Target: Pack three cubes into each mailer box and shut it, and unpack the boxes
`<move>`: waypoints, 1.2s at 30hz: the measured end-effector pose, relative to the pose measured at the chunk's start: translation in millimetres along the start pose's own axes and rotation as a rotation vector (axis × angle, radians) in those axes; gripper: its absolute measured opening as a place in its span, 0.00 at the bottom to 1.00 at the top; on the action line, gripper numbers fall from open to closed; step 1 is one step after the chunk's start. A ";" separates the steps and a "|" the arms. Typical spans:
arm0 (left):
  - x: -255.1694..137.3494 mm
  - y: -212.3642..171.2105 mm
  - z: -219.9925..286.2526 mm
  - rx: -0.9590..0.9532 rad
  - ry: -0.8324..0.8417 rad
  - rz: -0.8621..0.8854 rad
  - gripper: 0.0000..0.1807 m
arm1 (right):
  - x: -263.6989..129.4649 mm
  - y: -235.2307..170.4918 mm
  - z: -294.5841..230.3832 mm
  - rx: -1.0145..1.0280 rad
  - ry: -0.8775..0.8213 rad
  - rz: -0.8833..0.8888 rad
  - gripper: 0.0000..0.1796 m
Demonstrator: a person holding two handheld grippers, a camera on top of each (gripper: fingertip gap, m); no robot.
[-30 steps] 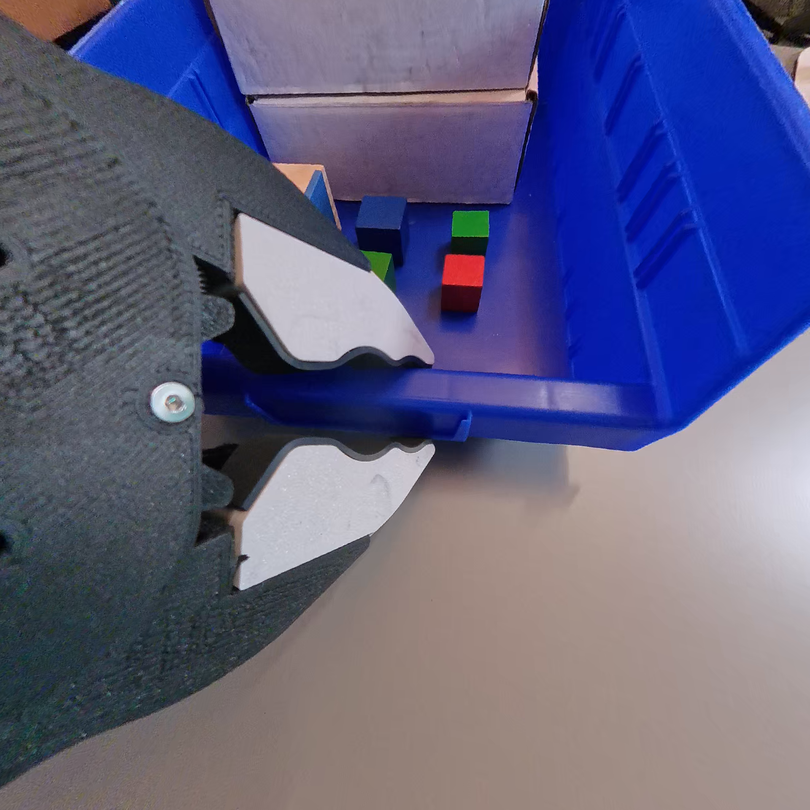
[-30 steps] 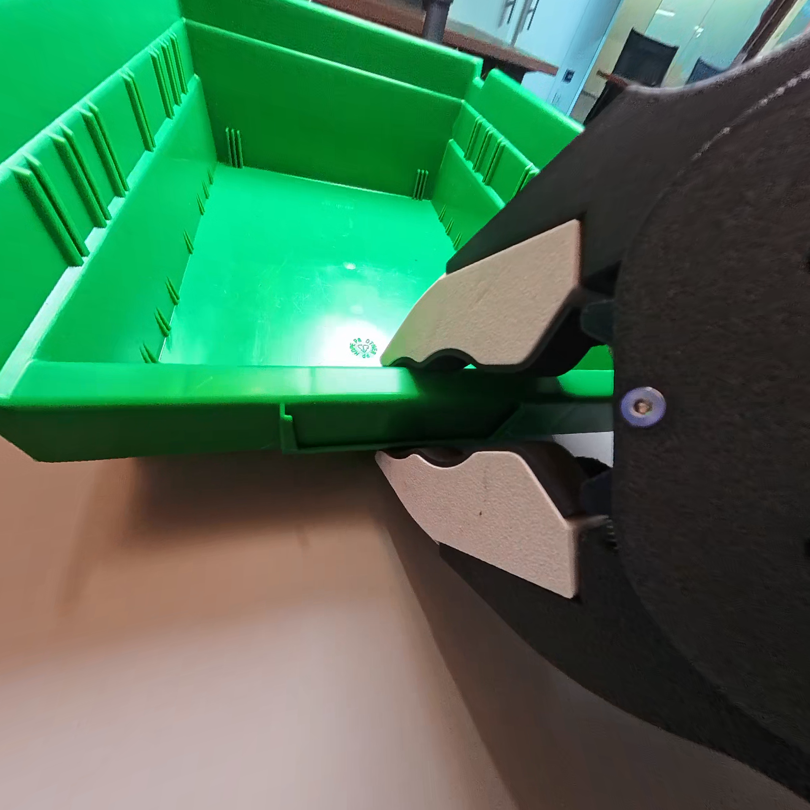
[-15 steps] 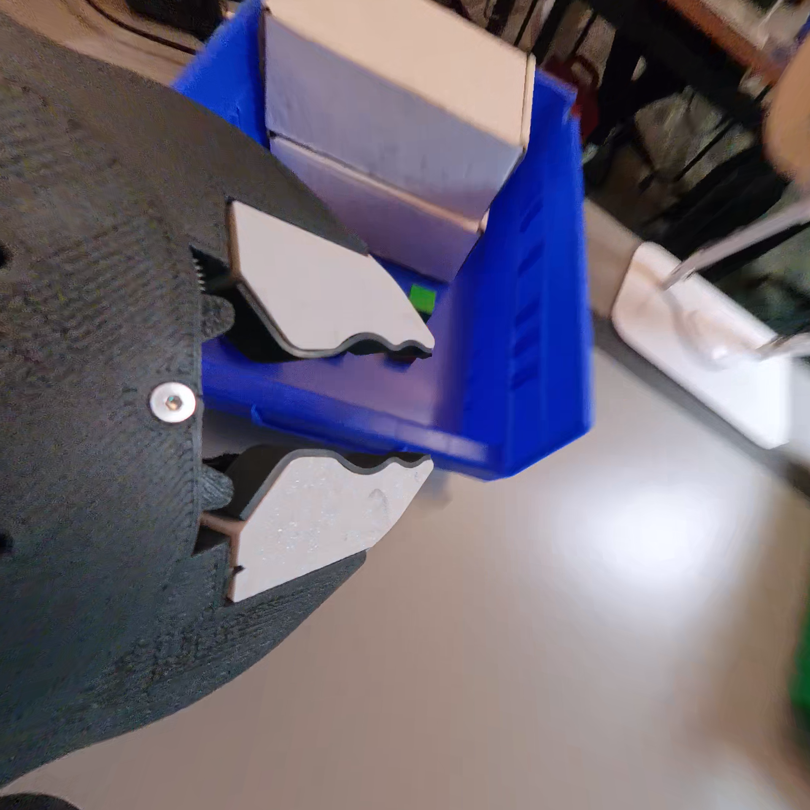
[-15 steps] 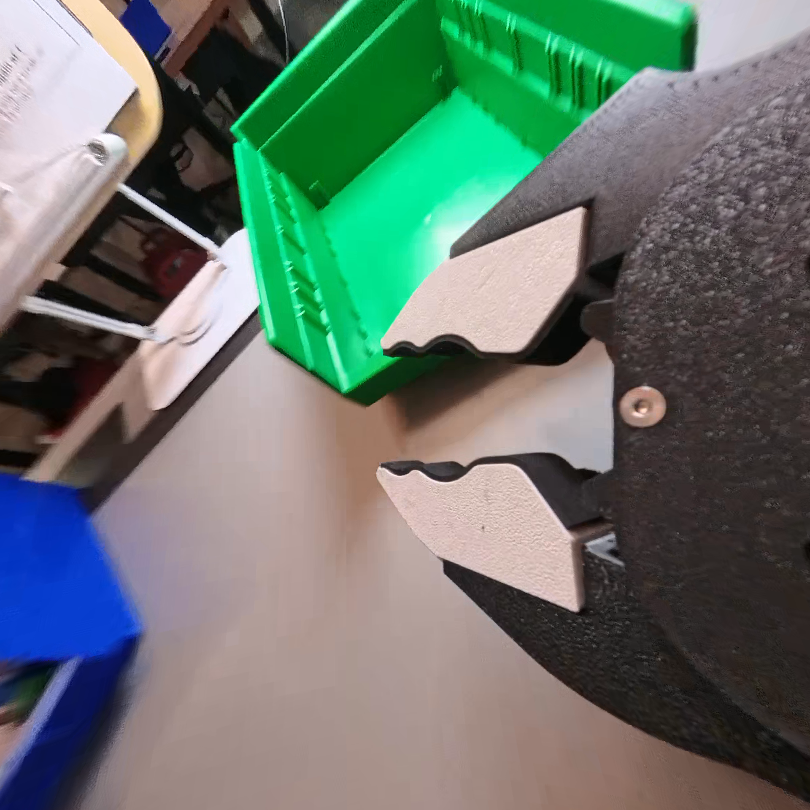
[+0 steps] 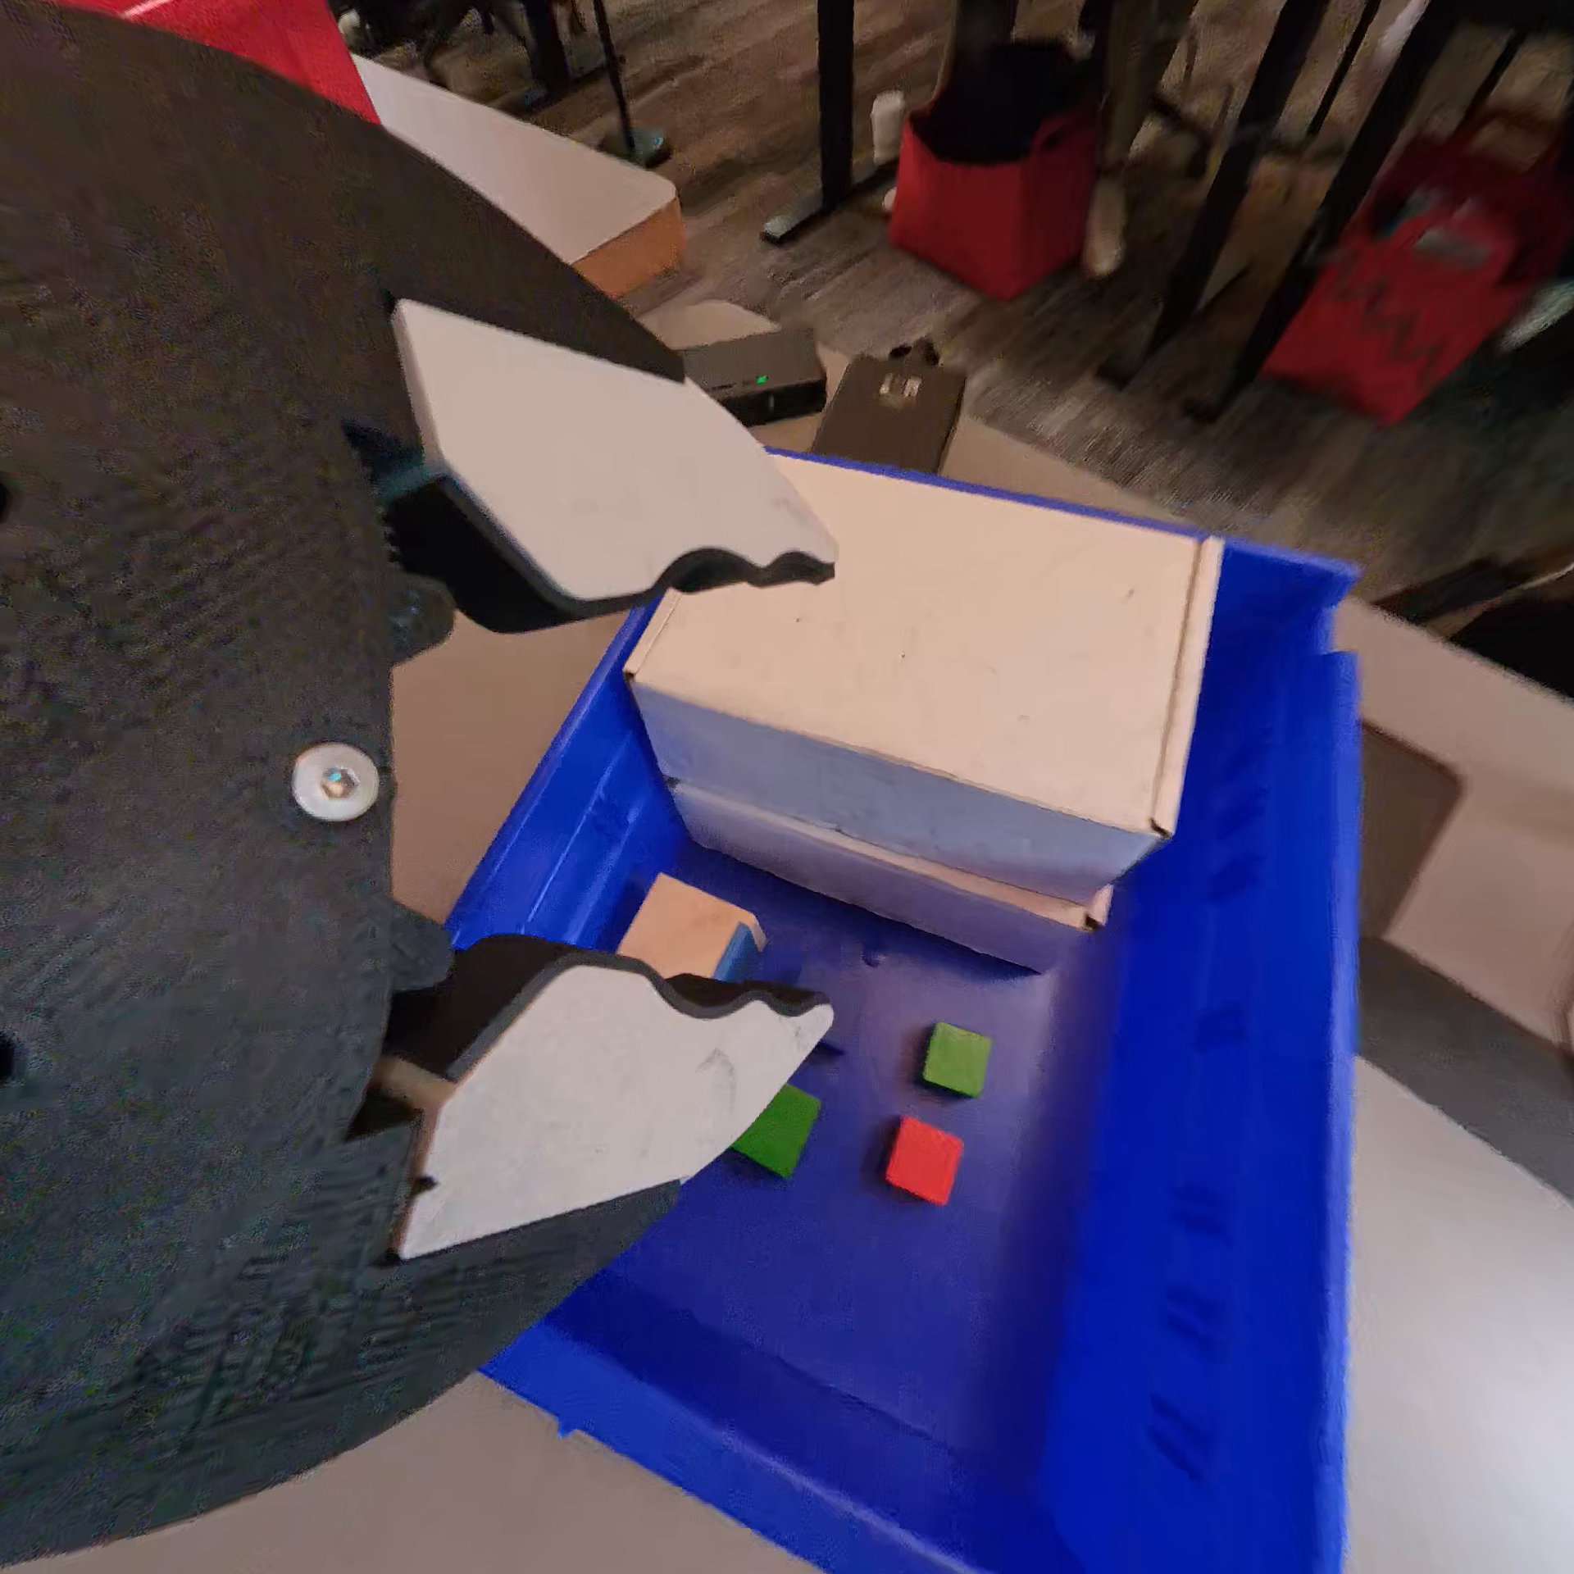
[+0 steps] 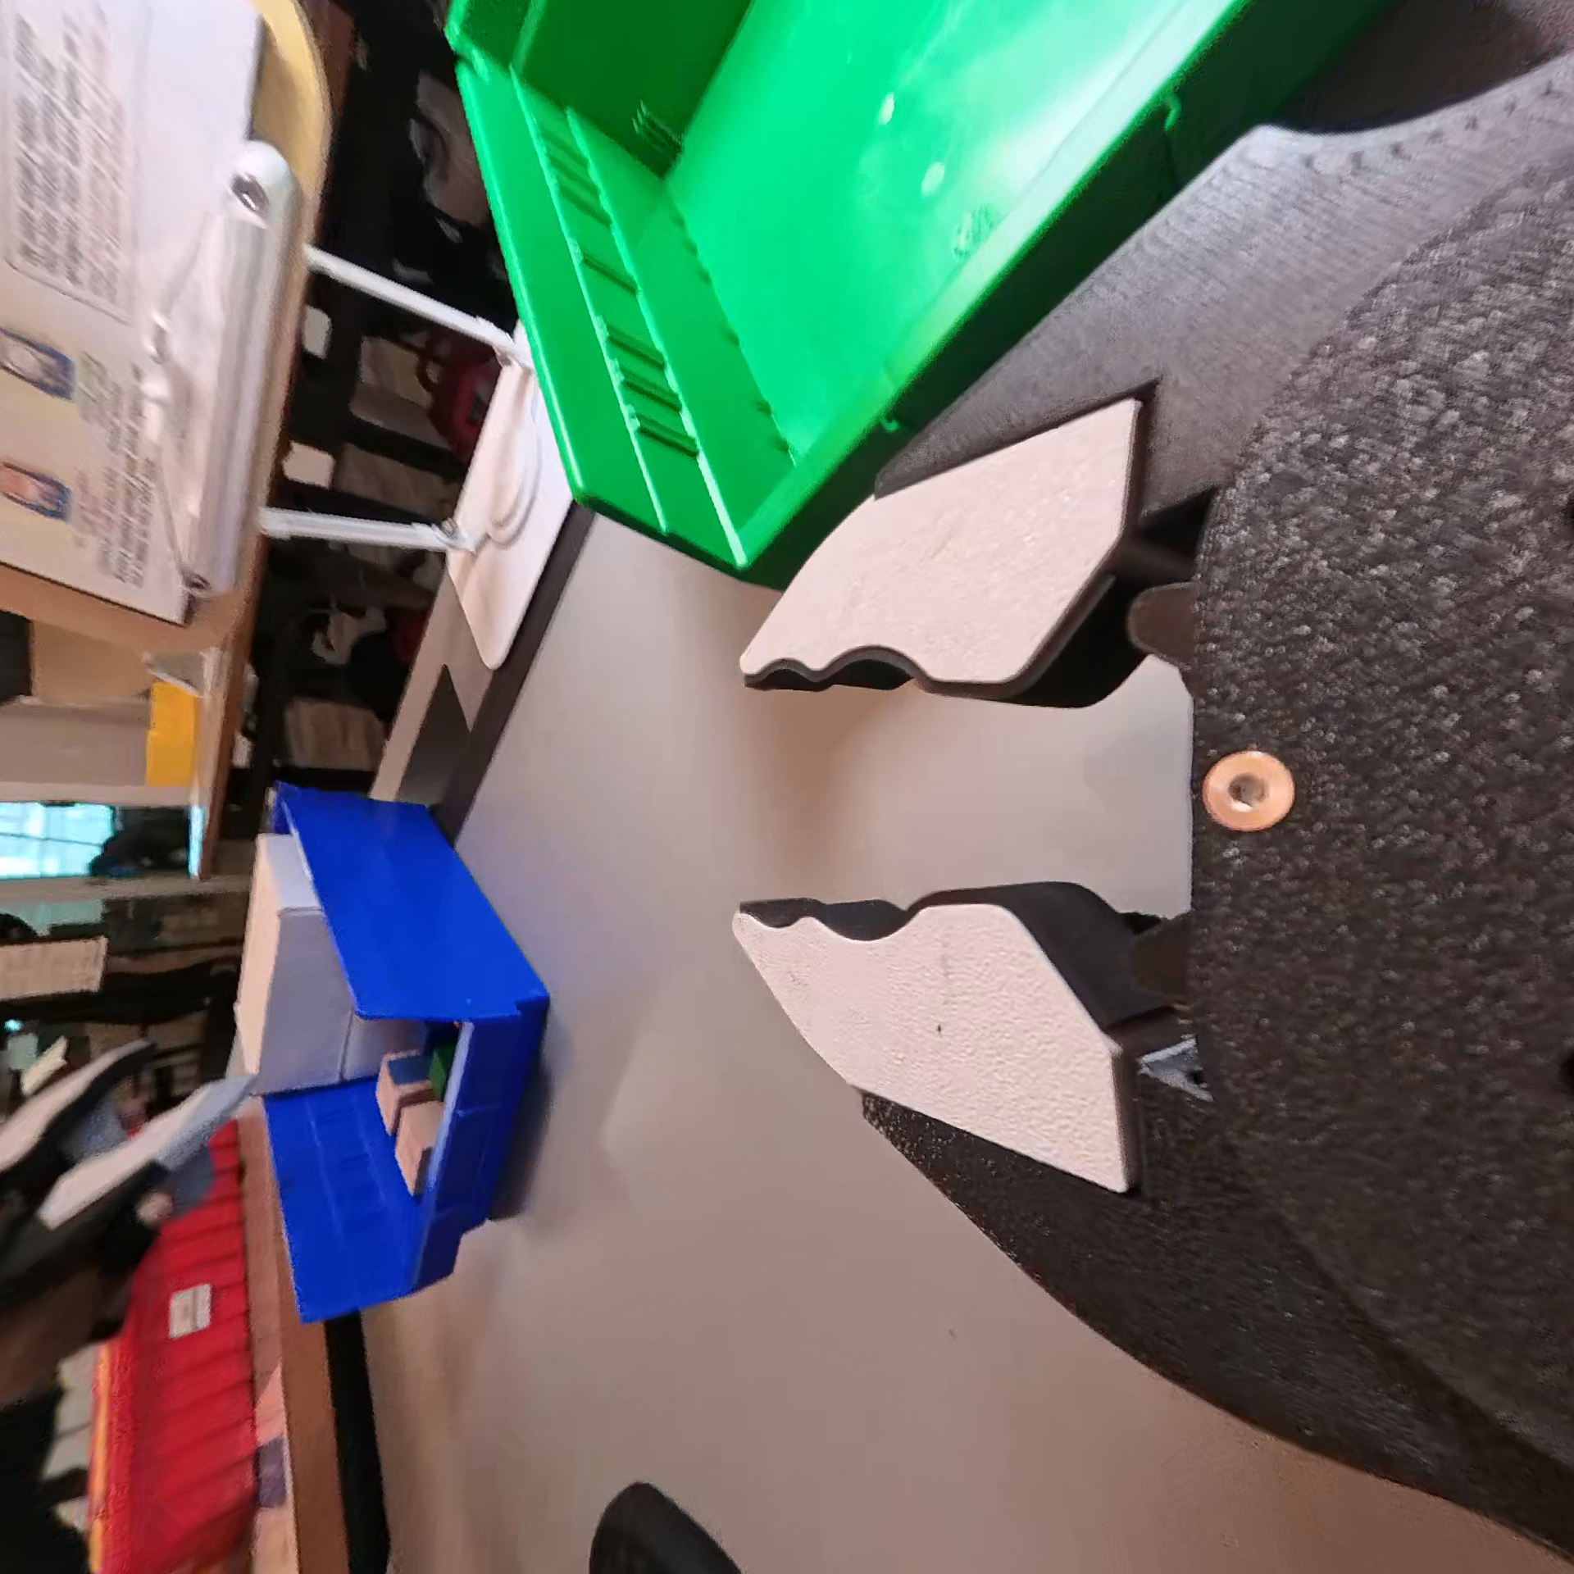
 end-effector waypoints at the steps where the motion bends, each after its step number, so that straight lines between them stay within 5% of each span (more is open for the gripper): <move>1: 7.9 -0.3 -5.5 0.009 -0.035 -0.048 0.51 | 2.9 -3.1 -2.9 0.000 0.021 -0.015 0.26; 16: 80.8 -7.0 -51.3 0.046 -0.372 -0.416 0.70 | 12.4 -18.2 -17.7 -0.114 0.043 -0.098 0.23; 22: 87.3 -12.8 -46.4 0.200 -0.277 -0.474 0.68 | 13.3 -21.1 -16.3 -0.101 0.054 -0.112 0.22; 29: 72.9 -7.7 -34.7 0.168 -0.296 -0.400 0.67 | 9.4 -17.7 -18.2 -0.118 0.050 -0.100 0.21; 36: -1.6 21.9 -36.1 0.145 -0.237 -0.188 0.66 | 1.8 -10.3 -18.5 -0.163 0.013 -0.069 0.20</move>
Point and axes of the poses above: each gripper's, where its closed fingertips meet, x out along the fingers, y out of its top, z = x × y across the jaws, the point moved 1 cm from there along -x, back along the fingers, and after that the axes turned 12 degrees about -z, right-handed, at the moved point
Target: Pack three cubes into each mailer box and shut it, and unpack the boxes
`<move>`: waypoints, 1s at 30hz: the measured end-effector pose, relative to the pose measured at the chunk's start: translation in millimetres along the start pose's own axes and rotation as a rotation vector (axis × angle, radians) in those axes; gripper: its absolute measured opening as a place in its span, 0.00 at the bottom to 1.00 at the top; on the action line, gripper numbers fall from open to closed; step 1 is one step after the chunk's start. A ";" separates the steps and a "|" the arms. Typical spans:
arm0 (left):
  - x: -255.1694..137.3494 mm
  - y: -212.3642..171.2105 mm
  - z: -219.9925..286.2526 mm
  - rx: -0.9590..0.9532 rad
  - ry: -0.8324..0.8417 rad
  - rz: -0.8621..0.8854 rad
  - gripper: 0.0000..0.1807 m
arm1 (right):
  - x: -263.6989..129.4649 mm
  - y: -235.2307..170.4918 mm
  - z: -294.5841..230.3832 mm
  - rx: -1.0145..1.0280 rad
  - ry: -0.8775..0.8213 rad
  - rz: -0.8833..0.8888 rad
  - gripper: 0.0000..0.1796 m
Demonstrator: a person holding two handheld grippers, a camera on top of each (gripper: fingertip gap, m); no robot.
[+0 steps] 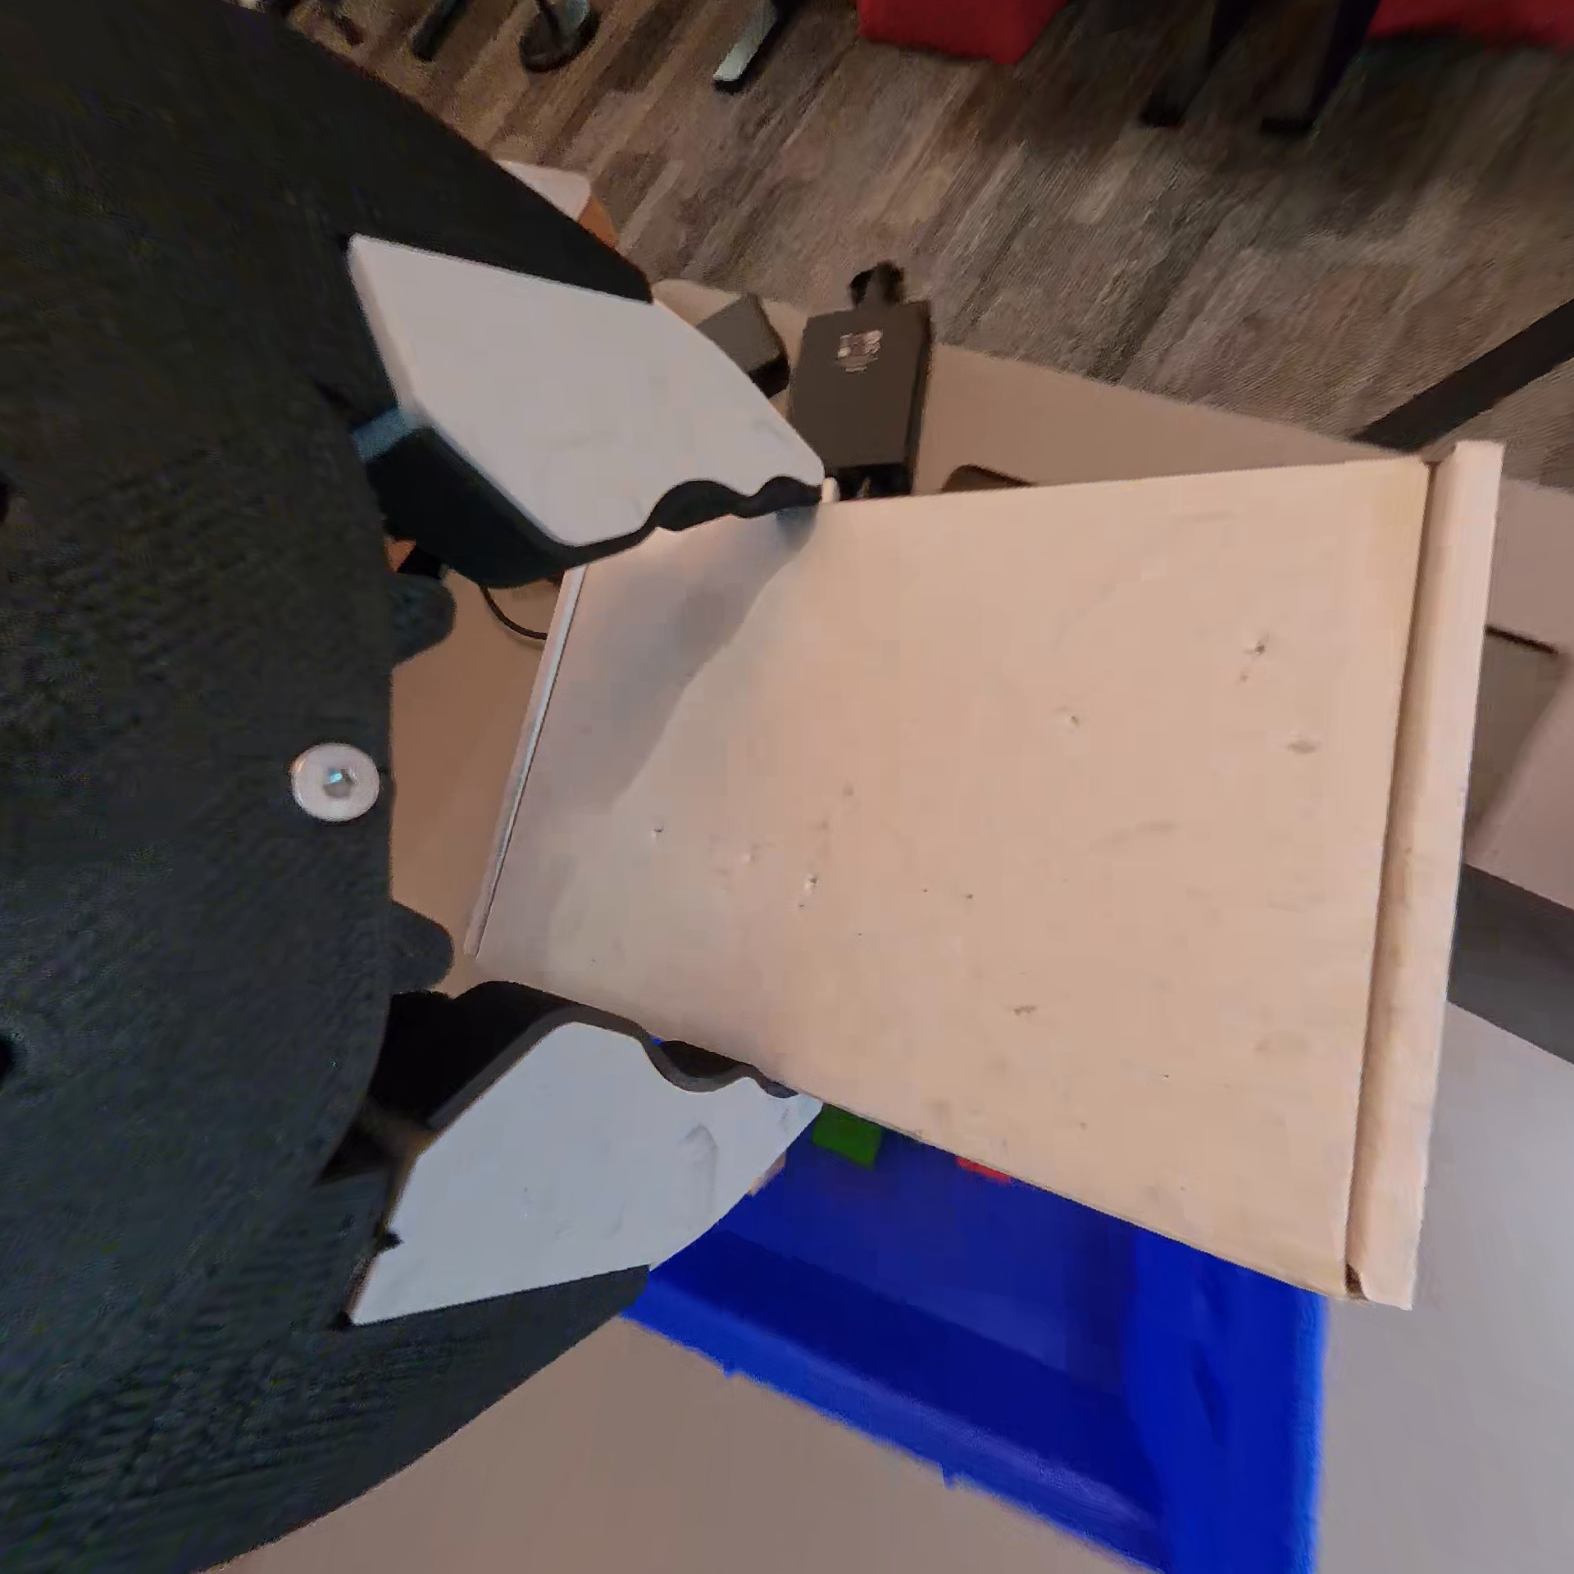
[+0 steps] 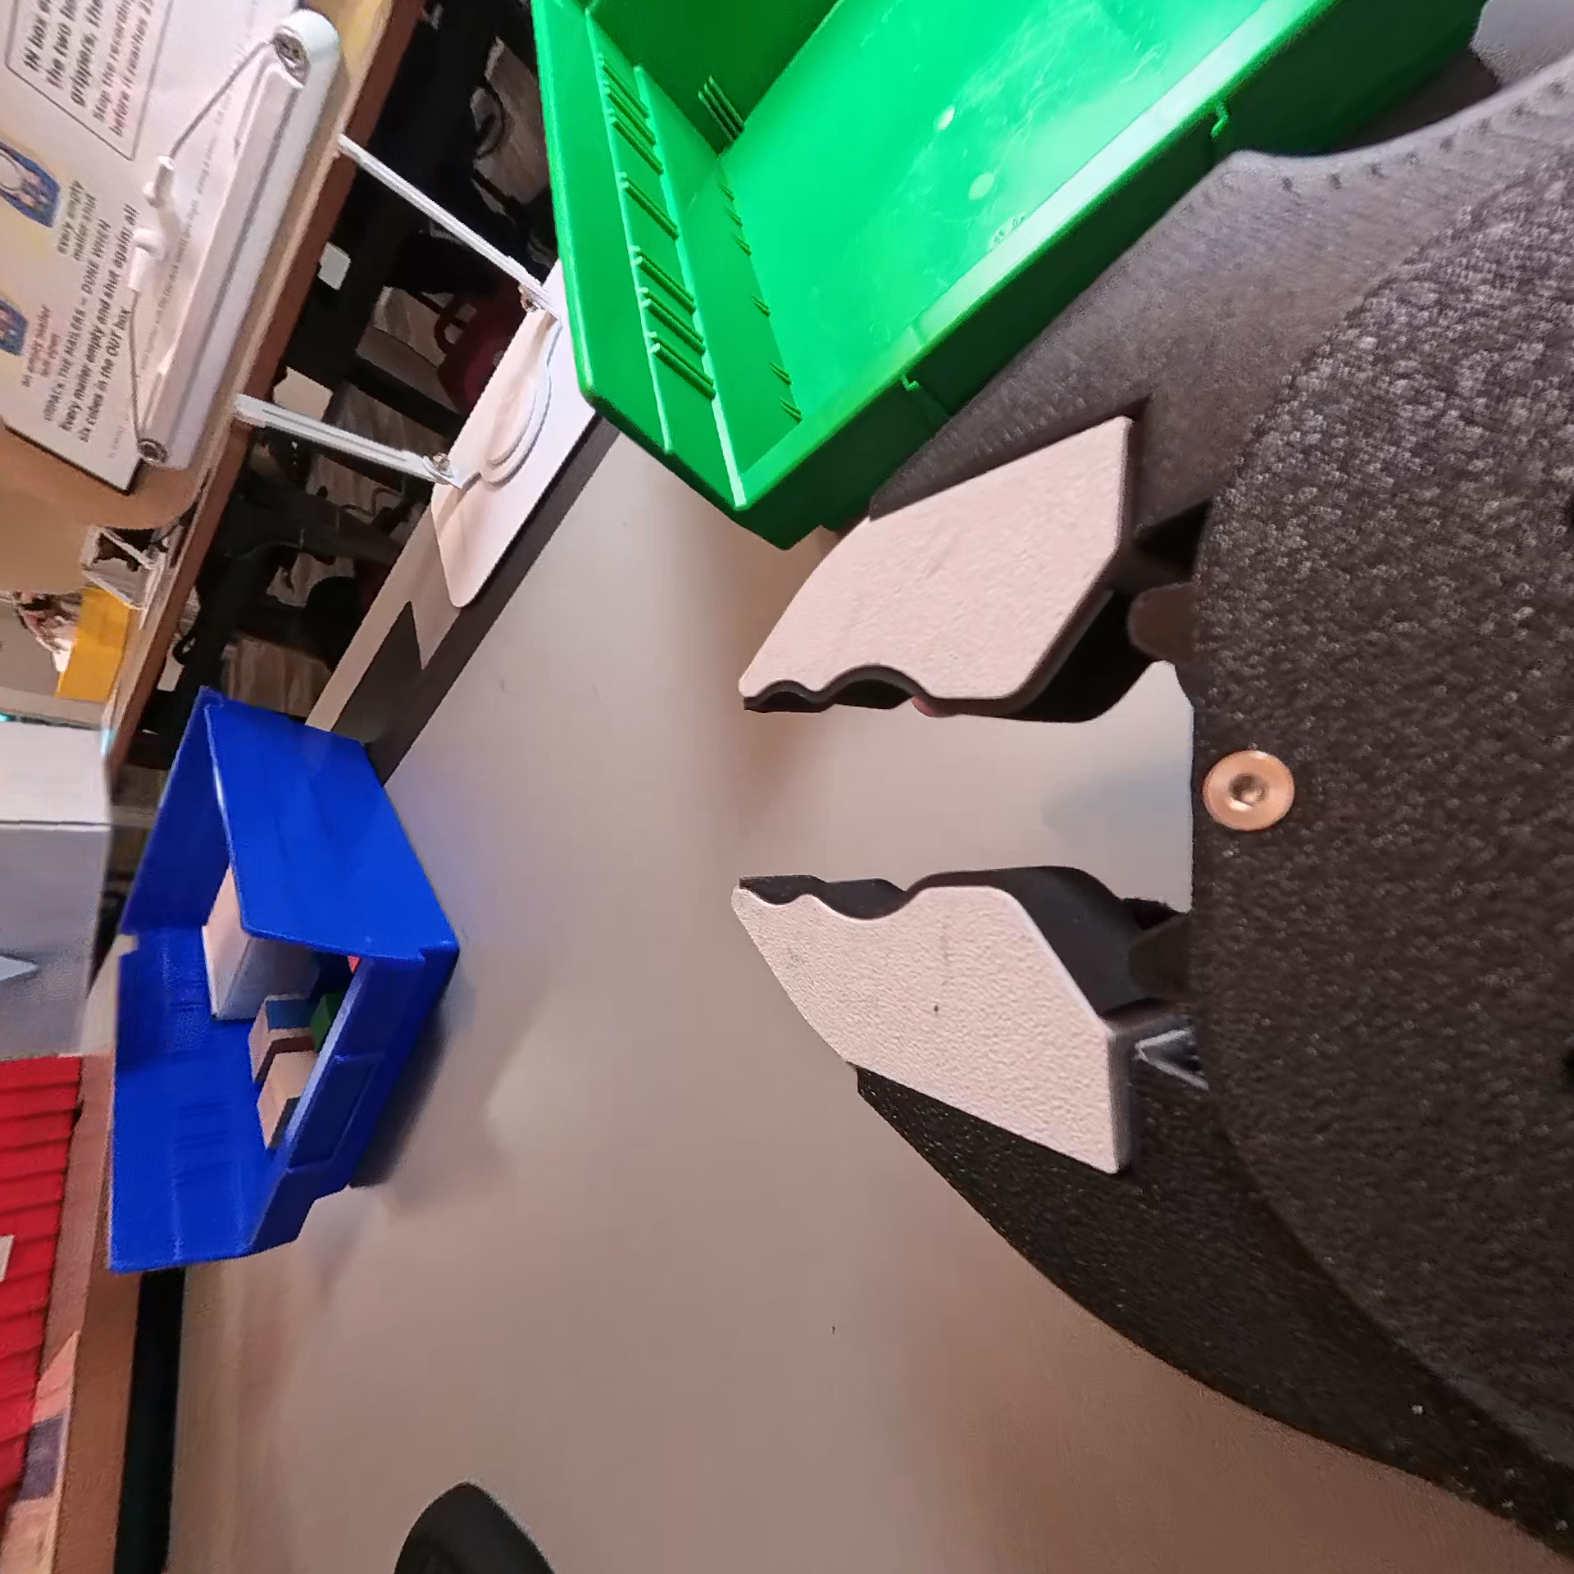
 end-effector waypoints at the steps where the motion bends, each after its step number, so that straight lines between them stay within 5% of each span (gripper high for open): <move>1: -14.3 5.2 9.1 0.014 0.003 0.042 0.66 | -1.0 1.6 -0.2 -0.010 -0.012 0.006 0.20; 8: -78.4 58.4 142.0 0.280 -0.096 0.271 0.66 | 1.4 9.0 -9.0 -0.090 -0.072 0.012 0.24; 13: -67.8 91.1 238.8 0.461 -0.232 0.306 0.66 | 10.1 11.1 -25.7 -0.273 -0.148 -0.013 0.24; 18: -45.4 111.3 326.0 0.614 -0.418 0.259 0.66 | 4.8 28.4 -44.3 -0.485 -0.254 0.057 0.37; 24: -4.7 116.6 384.6 0.693 -0.573 0.081 0.66 | 1.4 34.8 -74.6 -0.804 -0.338 0.119 0.45; 30: -2.3 114.5 398.5 0.697 -0.629 -0.004 0.66 | -6.4 37.8 -70.4 -0.820 -0.362 0.157 0.45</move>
Point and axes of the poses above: each gripper's, where its closed fingertips meet, x out along the fingers, y out of its top, z = x × y across the jaws, the point moved 1 cm from there along -x, back along the fingers, and after that the axes turned 12 degrees about -z, right-handed, at the moved point
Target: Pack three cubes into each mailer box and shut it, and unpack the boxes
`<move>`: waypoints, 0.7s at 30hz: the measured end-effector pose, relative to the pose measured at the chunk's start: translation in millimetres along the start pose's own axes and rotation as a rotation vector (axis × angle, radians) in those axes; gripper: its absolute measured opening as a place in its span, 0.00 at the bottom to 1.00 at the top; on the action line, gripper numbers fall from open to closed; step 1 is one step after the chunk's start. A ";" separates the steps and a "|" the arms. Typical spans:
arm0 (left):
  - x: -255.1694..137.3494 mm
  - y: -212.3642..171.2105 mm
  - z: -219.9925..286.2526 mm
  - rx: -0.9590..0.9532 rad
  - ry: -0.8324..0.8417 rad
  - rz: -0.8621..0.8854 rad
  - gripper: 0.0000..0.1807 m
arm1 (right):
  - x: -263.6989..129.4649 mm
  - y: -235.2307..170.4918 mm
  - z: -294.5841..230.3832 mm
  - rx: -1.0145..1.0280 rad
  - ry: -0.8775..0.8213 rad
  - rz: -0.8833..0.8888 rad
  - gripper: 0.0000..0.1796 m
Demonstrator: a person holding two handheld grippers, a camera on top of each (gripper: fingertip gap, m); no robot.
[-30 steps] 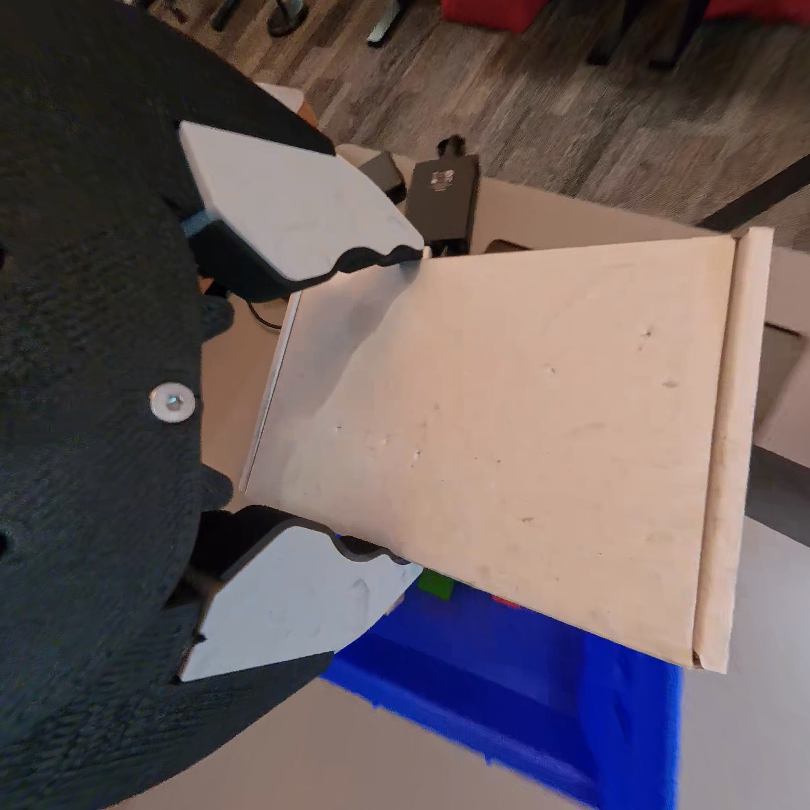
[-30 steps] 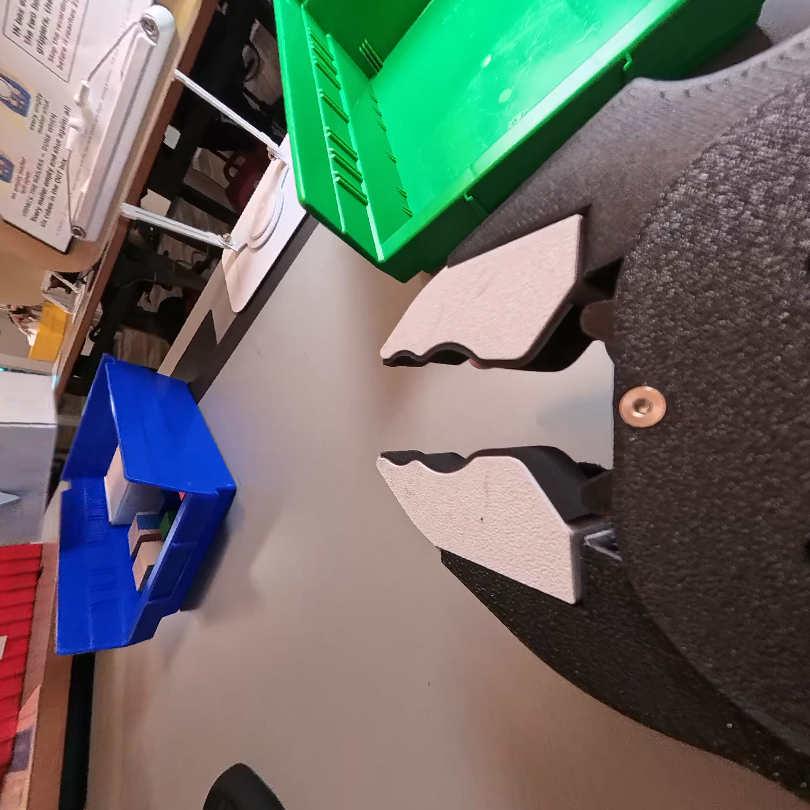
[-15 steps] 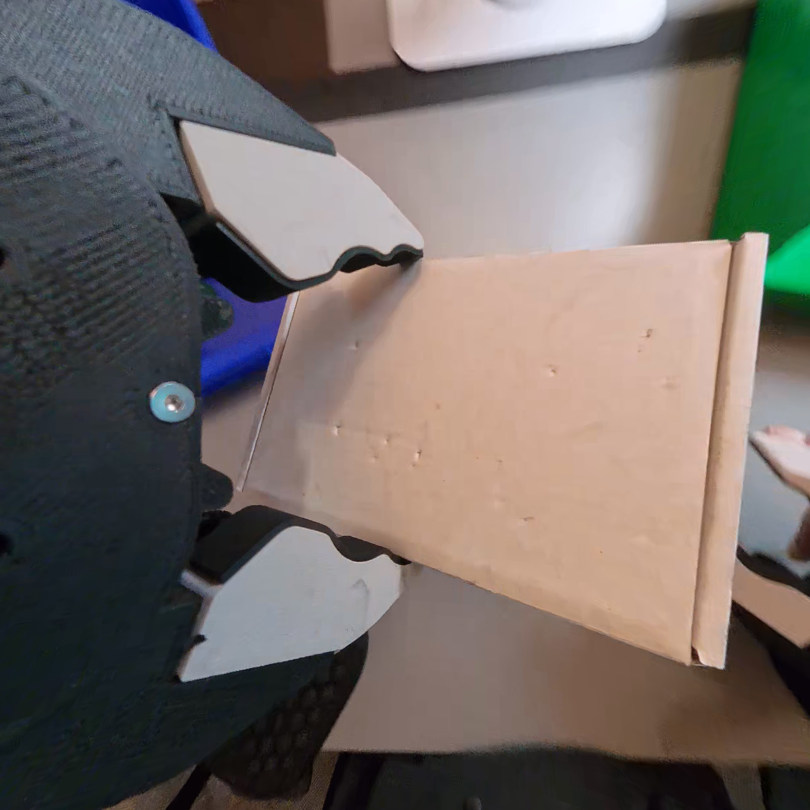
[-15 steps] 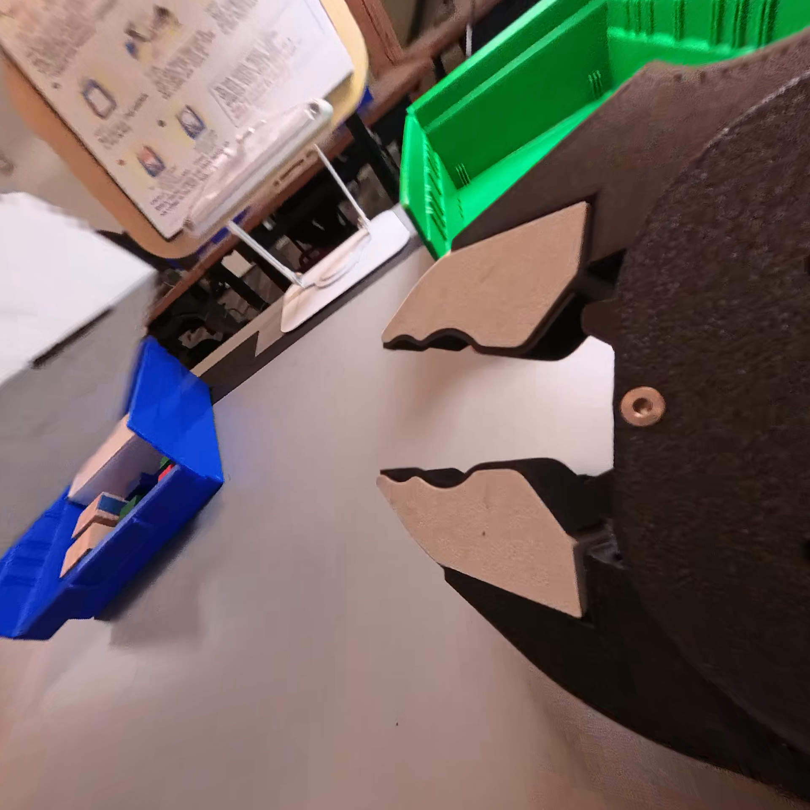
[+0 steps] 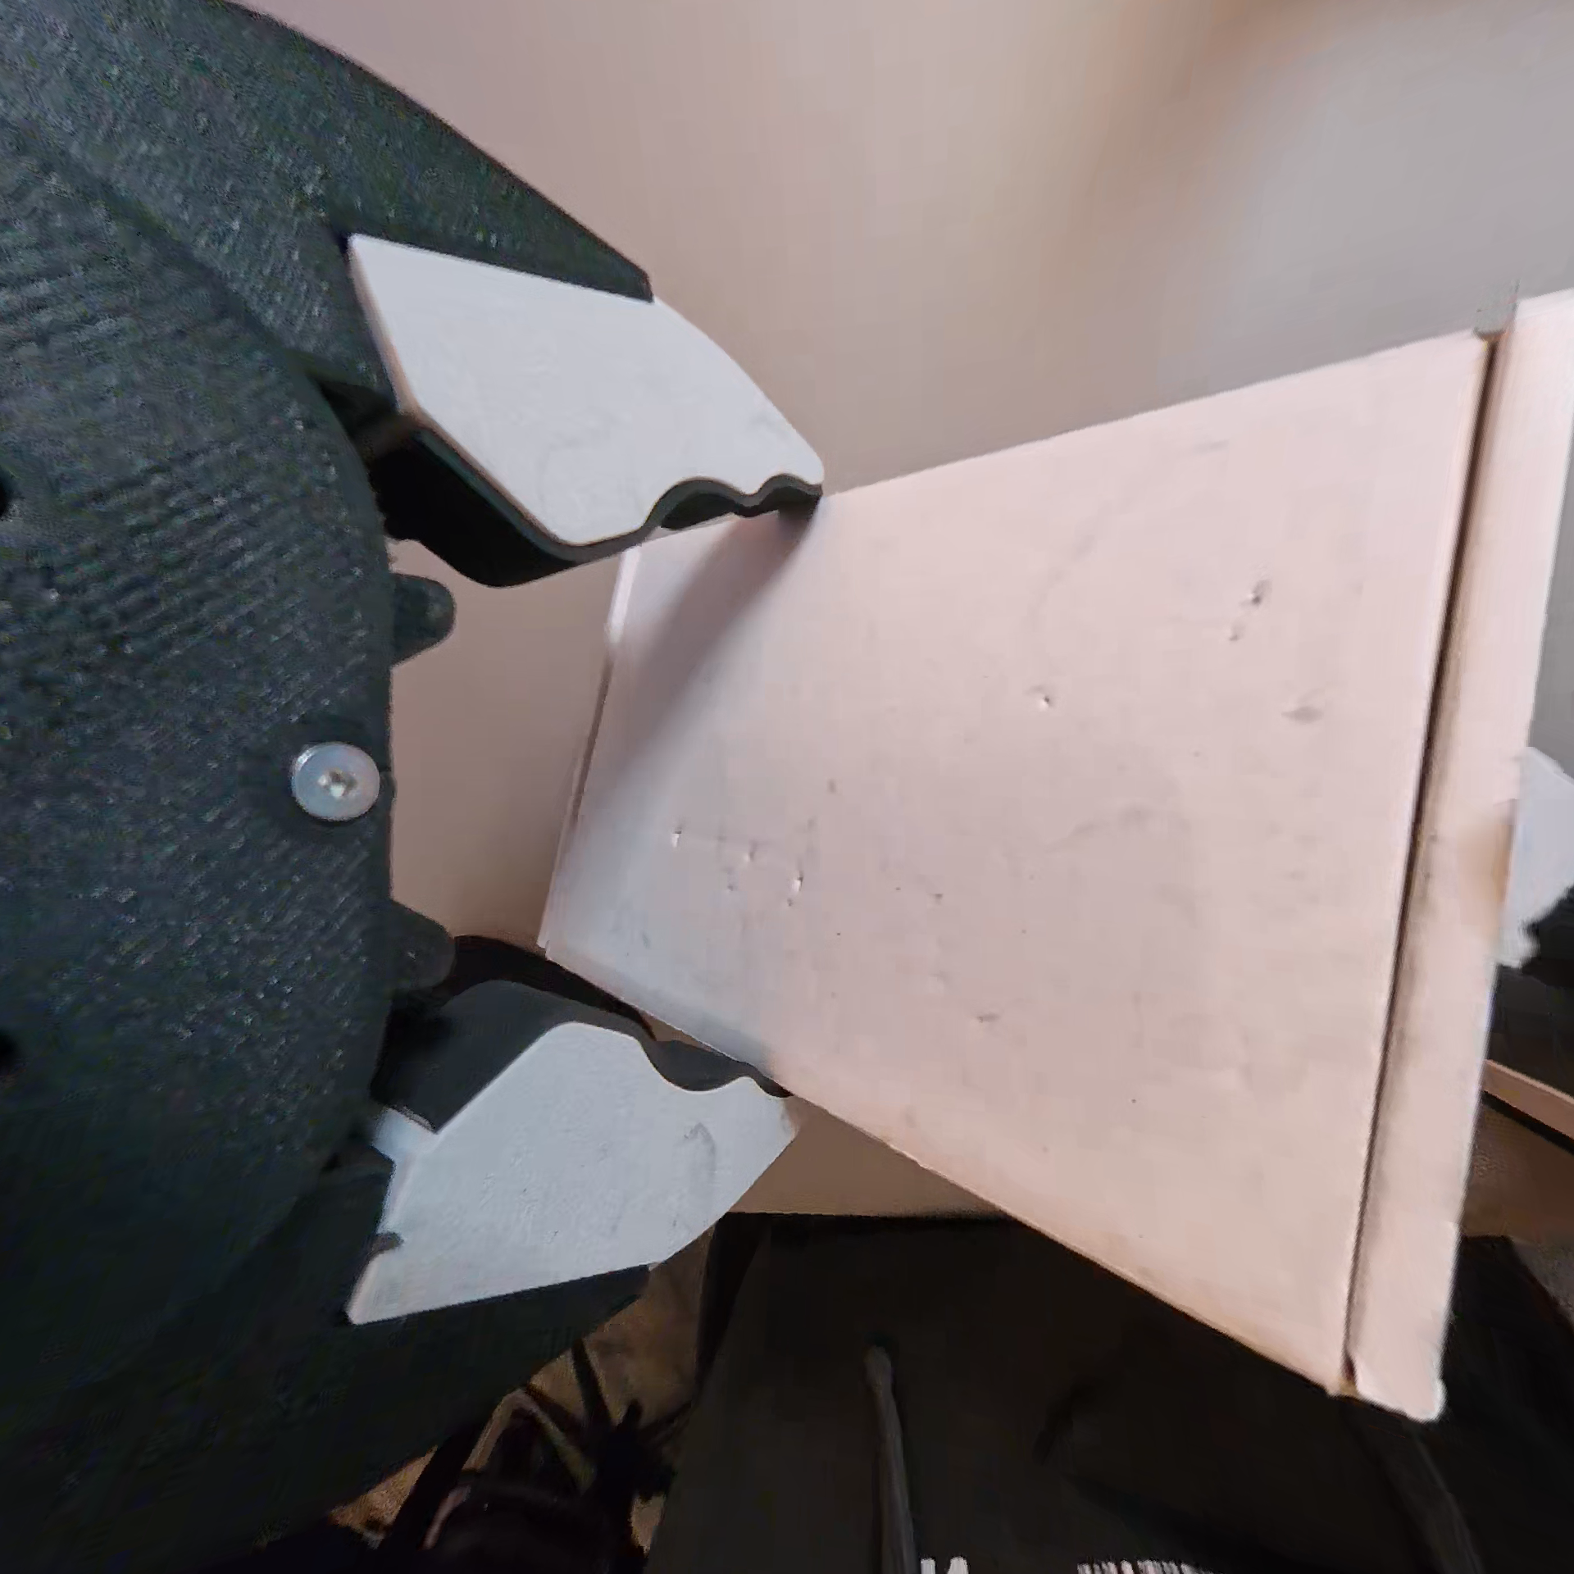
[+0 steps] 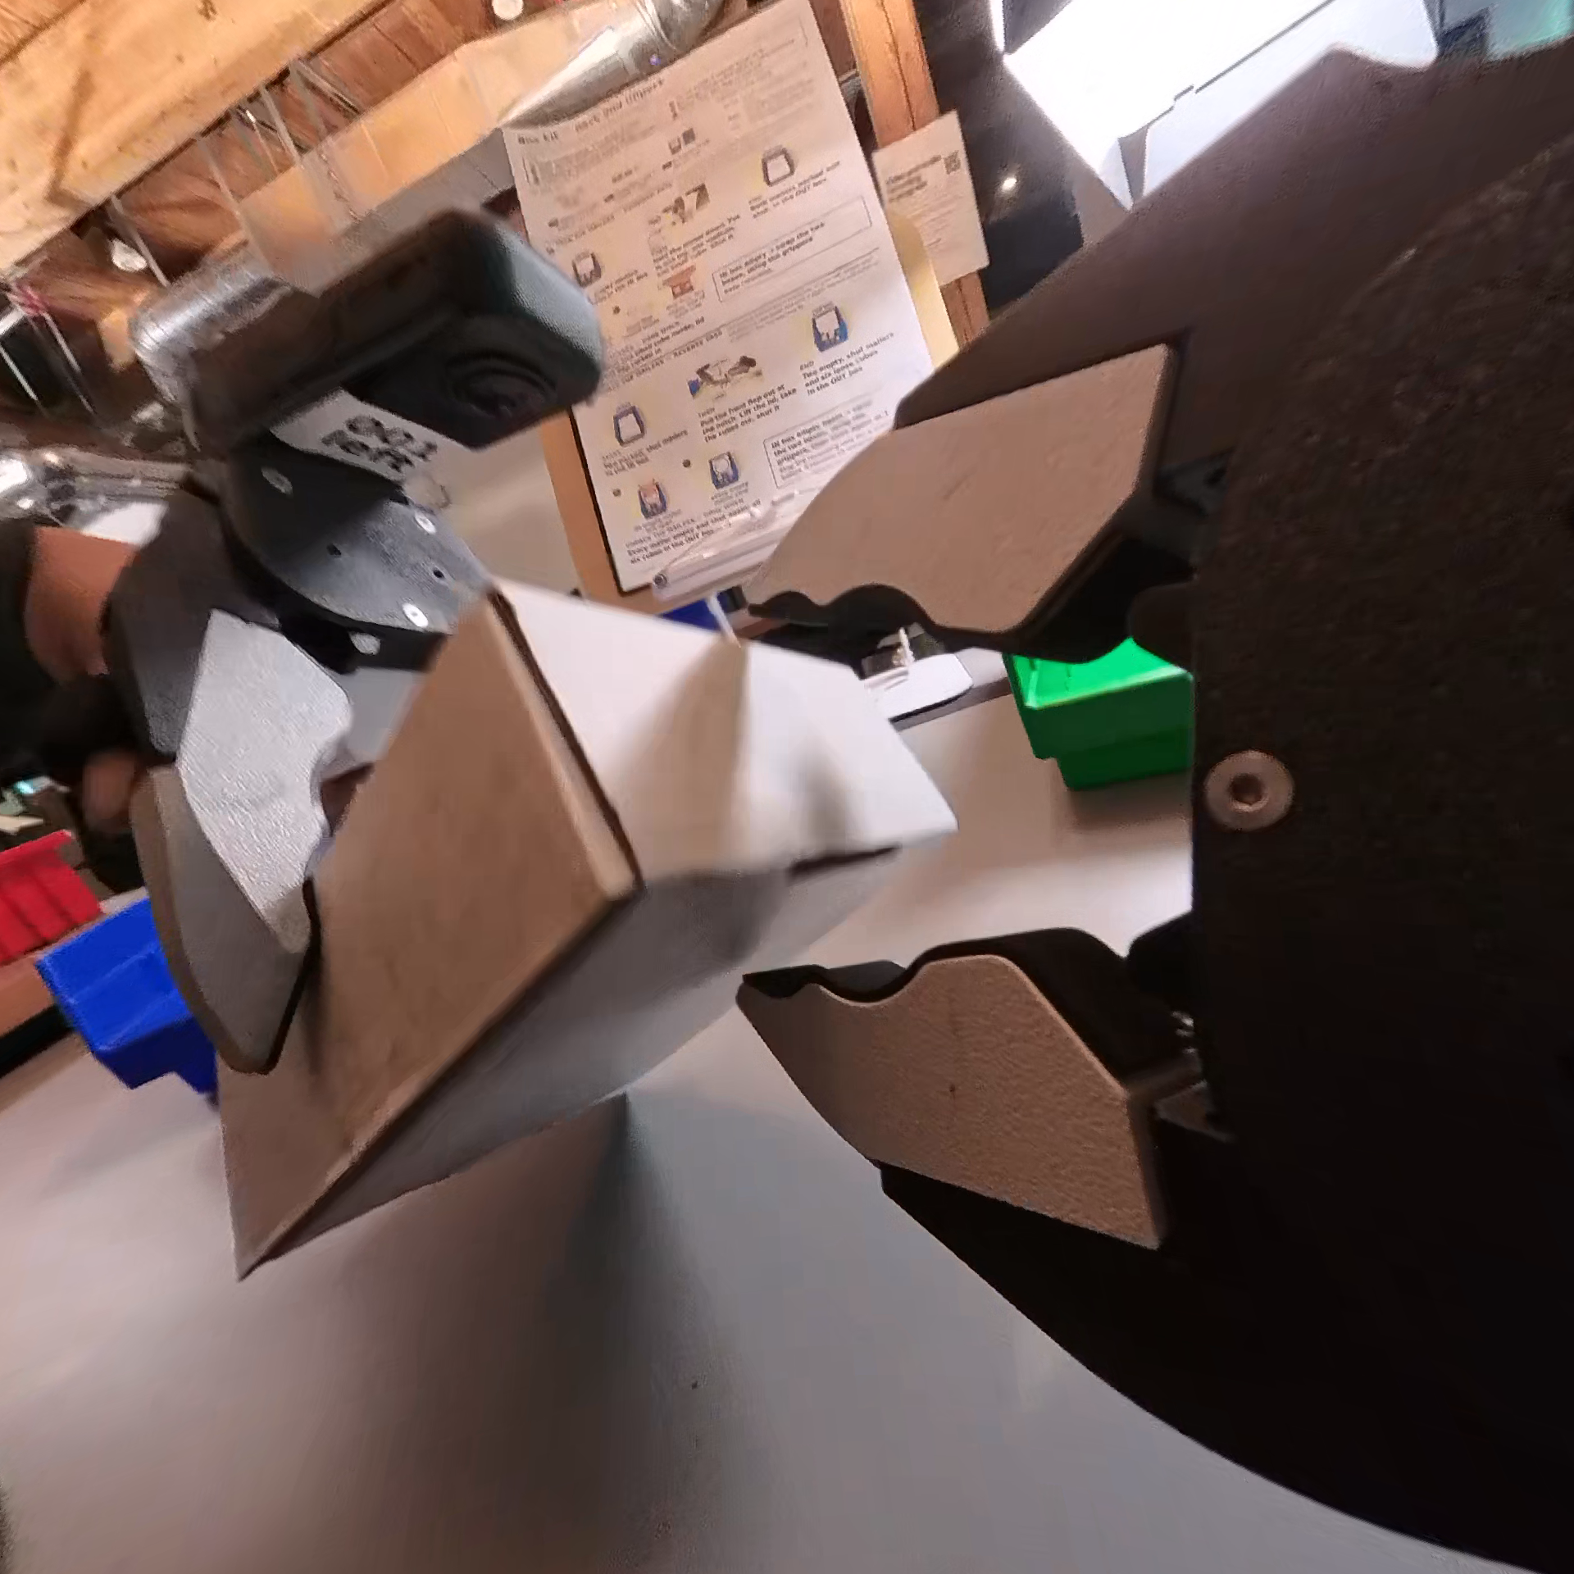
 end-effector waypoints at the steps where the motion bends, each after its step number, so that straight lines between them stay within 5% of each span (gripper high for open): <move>1: 1.8 -0.7 1.0 0.005 -0.002 -0.012 0.66 | -1.2 2.6 1.2 0.002 0.009 0.012 0.46; 9: -5.4 20.2 1.1 0.037 0.038 0.139 0.61 | -3.7 8.0 -14.9 -0.003 0.094 0.023 0.41; 16: -68.1 30.6 3.8 0.011 0.250 0.693 0.58 | -2.6 -33.9 18.9 0.698 0.367 0.064 0.39; 21: -50.5 9.0 -19.3 -0.127 0.446 0.943 0.57 | -1.6 -45.4 15.4 0.861 0.506 0.083 0.39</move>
Point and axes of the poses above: each gripper's, where its closed fingertips meet, x out along the fingers, y out of its top, z = x × y across the jaws, the point moved 1 cm from there along -x, back along the fingers, and after that the axes turned 12 degrees about -z, right-handed, at the moved point
